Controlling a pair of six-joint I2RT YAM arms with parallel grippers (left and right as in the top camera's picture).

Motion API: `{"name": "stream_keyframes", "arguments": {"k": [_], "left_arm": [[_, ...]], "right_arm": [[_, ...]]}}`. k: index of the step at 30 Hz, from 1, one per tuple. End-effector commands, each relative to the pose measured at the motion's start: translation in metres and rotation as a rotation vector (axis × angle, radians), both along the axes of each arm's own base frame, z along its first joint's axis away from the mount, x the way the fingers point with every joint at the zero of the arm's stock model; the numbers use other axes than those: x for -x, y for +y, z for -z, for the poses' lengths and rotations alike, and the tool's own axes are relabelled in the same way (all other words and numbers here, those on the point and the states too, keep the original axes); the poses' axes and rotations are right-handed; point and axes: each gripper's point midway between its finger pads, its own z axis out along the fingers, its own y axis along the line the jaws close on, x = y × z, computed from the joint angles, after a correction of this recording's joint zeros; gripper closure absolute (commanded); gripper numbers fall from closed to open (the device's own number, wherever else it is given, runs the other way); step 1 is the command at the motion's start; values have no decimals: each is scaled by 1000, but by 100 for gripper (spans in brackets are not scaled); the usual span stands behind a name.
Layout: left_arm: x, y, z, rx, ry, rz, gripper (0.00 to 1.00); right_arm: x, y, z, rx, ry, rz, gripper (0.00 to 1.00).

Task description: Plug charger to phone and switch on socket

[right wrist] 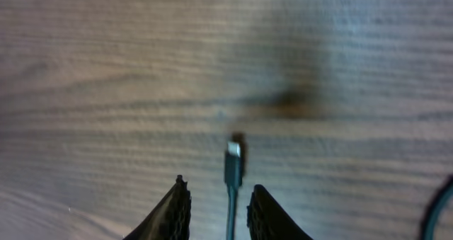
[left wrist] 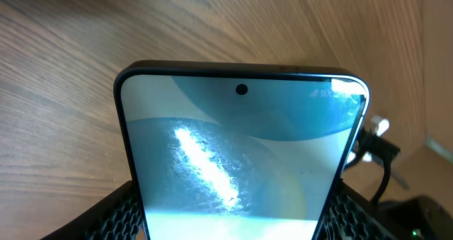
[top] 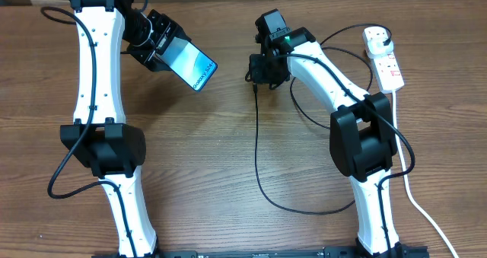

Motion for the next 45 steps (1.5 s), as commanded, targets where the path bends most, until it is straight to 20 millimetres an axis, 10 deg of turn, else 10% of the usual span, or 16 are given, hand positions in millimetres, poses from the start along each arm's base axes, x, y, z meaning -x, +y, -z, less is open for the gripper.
{"name": "stream_keyframes", "arguments": {"k": [1, 45], "left_arm": [[-7, 2, -5, -17, -13, -71, 96], [-1, -16, -19, 168, 19, -57, 96]], "right_arm": [[0, 6, 3, -6, -19, -11, 74], [49, 2, 80, 299, -21, 57, 89]]}}
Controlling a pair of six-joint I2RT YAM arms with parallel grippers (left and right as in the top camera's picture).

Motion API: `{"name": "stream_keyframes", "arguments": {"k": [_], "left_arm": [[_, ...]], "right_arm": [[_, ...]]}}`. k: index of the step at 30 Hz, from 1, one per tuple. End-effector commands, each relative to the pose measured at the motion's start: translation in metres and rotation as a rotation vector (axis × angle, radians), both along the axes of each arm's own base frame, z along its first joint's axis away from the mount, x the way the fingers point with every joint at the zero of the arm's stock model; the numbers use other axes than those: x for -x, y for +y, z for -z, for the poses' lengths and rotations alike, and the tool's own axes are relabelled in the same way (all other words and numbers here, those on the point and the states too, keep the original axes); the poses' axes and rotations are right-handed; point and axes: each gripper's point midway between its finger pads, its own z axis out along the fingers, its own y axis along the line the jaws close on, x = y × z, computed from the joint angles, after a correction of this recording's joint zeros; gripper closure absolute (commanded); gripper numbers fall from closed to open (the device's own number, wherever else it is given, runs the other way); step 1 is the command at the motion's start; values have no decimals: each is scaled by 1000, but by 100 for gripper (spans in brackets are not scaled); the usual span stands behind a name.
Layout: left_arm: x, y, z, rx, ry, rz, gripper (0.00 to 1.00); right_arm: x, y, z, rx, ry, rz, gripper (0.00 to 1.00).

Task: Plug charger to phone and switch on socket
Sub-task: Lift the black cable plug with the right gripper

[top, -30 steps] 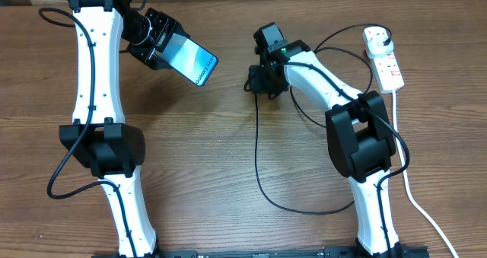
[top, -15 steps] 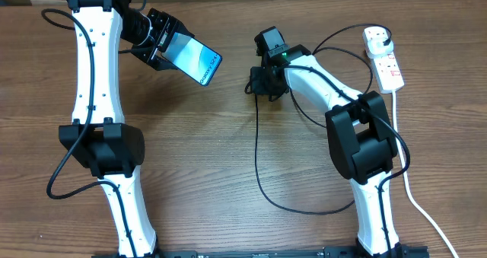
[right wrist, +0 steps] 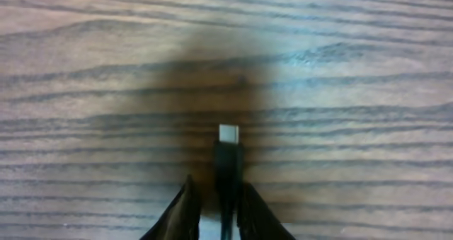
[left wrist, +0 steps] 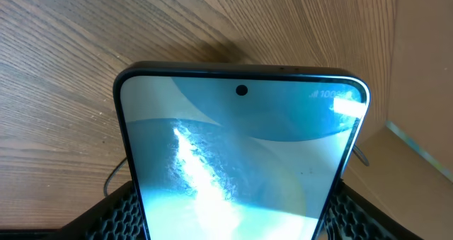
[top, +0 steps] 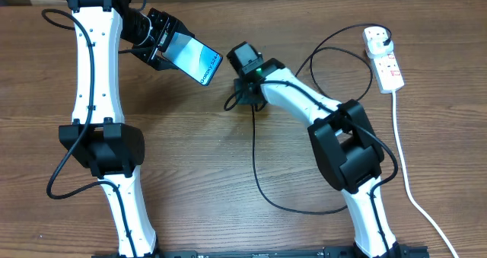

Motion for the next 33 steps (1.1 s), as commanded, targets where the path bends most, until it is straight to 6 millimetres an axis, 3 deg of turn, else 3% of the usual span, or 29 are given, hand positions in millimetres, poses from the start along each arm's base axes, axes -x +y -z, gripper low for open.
{"name": "stream_keyframes", "arguments": {"k": [1, 5, 13, 21, 27, 29, 33], "left_arm": [[-2, -2, -9, 38, -18, -5, 96], [-2, -2, -9, 38, -18, -4, 96], [-2, -2, -9, 36, -20, -2, 96], [-6, -2, -10, 22, -85, 65, 96], [-15, 2, -9, -35, -225, 207, 96], [-17, 6, -7, -82, -273, 271, 96], [-25, 14, -4, -175, -385, 415, 96]], "right_arm": [[17, -19, 34, 52, 92, 64, 96], [20, -20, 29, -10, 161, 73, 96], [26, -17, -1, -196, 289, -2, 96], [22, -22, -37, -247, 249, -67, 96], [29, -11, -98, -371, 194, -156, 96], [29, -13, -106, -390, 190, -152, 96], [34, -14, -103, -404, 217, -147, 96]]}}
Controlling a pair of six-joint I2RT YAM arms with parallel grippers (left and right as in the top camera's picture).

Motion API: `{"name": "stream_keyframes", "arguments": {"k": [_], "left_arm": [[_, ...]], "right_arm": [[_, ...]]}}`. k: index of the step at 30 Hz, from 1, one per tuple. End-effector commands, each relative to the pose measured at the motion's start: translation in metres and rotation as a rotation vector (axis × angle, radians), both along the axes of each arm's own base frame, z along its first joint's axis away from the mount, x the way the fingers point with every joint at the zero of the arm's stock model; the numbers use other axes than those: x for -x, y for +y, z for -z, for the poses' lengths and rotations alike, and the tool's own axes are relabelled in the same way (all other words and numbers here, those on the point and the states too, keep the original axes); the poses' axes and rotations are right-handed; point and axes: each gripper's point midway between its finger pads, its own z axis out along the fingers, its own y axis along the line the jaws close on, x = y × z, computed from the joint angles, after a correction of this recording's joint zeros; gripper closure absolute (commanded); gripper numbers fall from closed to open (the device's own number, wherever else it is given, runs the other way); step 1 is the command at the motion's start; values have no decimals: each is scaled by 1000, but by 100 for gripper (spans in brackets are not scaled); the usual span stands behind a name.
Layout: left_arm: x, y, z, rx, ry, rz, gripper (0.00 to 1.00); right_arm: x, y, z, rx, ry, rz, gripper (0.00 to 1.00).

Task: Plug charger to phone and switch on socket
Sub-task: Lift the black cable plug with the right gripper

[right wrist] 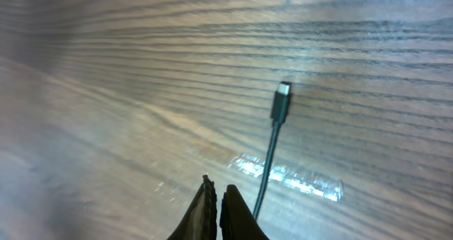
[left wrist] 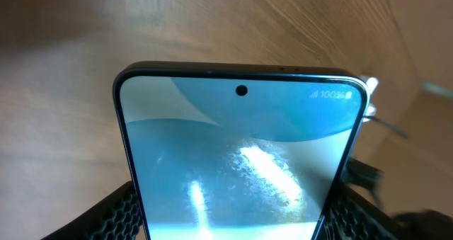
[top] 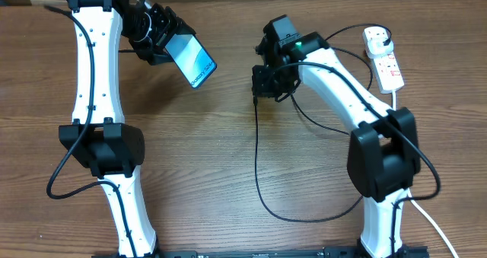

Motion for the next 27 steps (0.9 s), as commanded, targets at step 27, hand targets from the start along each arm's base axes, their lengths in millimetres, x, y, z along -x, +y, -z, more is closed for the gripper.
{"name": "stream_keyframes", "arguments": {"k": [27], "left_arm": [[-13, 6, -5, -79, -134, 105, 96]], "right_arm": [[-8, -14, 74, 341, -98, 131, 61]]}}
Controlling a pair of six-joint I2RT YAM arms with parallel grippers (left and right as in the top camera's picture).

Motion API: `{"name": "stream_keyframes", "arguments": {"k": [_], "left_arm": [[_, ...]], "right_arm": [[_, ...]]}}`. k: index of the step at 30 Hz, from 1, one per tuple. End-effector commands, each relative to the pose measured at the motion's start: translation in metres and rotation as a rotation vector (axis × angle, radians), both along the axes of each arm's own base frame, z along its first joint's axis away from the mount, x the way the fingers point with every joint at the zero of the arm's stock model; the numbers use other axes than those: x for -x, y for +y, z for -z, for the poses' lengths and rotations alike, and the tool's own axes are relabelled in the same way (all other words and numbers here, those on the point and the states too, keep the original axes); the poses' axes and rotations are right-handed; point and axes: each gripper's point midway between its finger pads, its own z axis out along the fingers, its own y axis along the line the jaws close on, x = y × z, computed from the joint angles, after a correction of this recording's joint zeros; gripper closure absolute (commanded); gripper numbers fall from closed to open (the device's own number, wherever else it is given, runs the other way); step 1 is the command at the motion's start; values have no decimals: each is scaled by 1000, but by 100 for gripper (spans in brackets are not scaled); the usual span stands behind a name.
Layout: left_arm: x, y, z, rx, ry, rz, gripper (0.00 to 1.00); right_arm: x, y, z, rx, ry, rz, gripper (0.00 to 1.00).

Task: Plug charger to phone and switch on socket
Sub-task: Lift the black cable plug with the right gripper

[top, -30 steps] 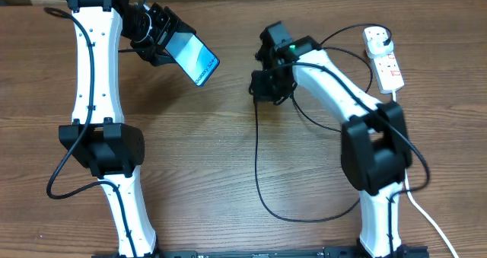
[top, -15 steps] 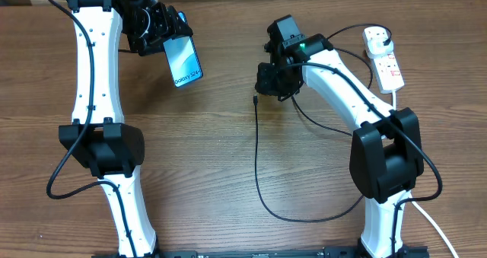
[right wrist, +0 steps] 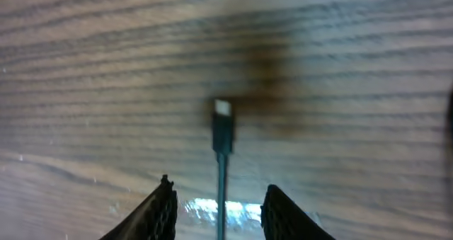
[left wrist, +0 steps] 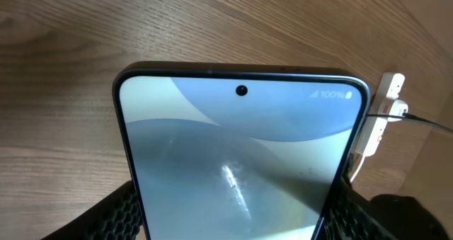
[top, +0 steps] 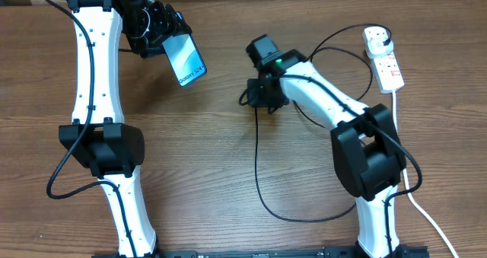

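Note:
My left gripper [top: 156, 30] is shut on the phone [top: 186, 58] and holds it in the air at the table's far left, screen lit. In the left wrist view the phone [left wrist: 241, 148] fills the frame between the black fingers [left wrist: 124, 212]. The black charger cable [top: 256, 148] lies on the table, and its plug [right wrist: 222, 123] points away from my right gripper [right wrist: 221, 208]. That gripper [top: 259, 97] is open just above the table, one finger on each side of the cable. The white socket strip [top: 384, 56] lies at the far right.
The cable loops from the socket strip across the middle of the wooden table [top: 198, 167] toward the near edge. A white lead [top: 407, 174] runs from the strip down the right side. The strip also shows past the phone [left wrist: 379, 116].
My right gripper was shut with the cable lying free to its right; now it is open with the cable between its fingers, a little further left. The phone is turned more upright.
The left gripper has held the phone up throughout. The right gripper first stood partly open around the cable near the plug. Then it was closed tight about the cable, nearer the phone. Then it was shut beside the cable, and now it stands open astride it.

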Motion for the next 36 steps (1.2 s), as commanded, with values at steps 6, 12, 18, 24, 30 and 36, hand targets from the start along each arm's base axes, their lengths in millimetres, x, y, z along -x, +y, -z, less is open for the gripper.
{"name": "stream_keyframes", "arguments": {"k": [6, 12, 18, 24, 30, 36], "left_arm": [[6, -6, -7, 39, 25, -20, 96], [7, -6, -6, 41, 36, -27, 95], [7, -6, -6, 43, 39, -33, 96], [8, -6, -6, 43, 42, -33, 96], [8, -6, -6, 45, 45, -39, 96], [8, -6, -6, 46, 48, -42, 96]], "right_arm": [[-18, -10, 26, 66, -48, 5, 62], [-29, -4, 26, 47, -95, -17, 62], [-26, 1, 34, 26, -68, -26, 69], [-9, 3, 45, 16, 10, -38, 70], [-9, 3, 58, 22, 23, -35, 82], [3, 1, 63, 11, 91, 32, 96]]}}
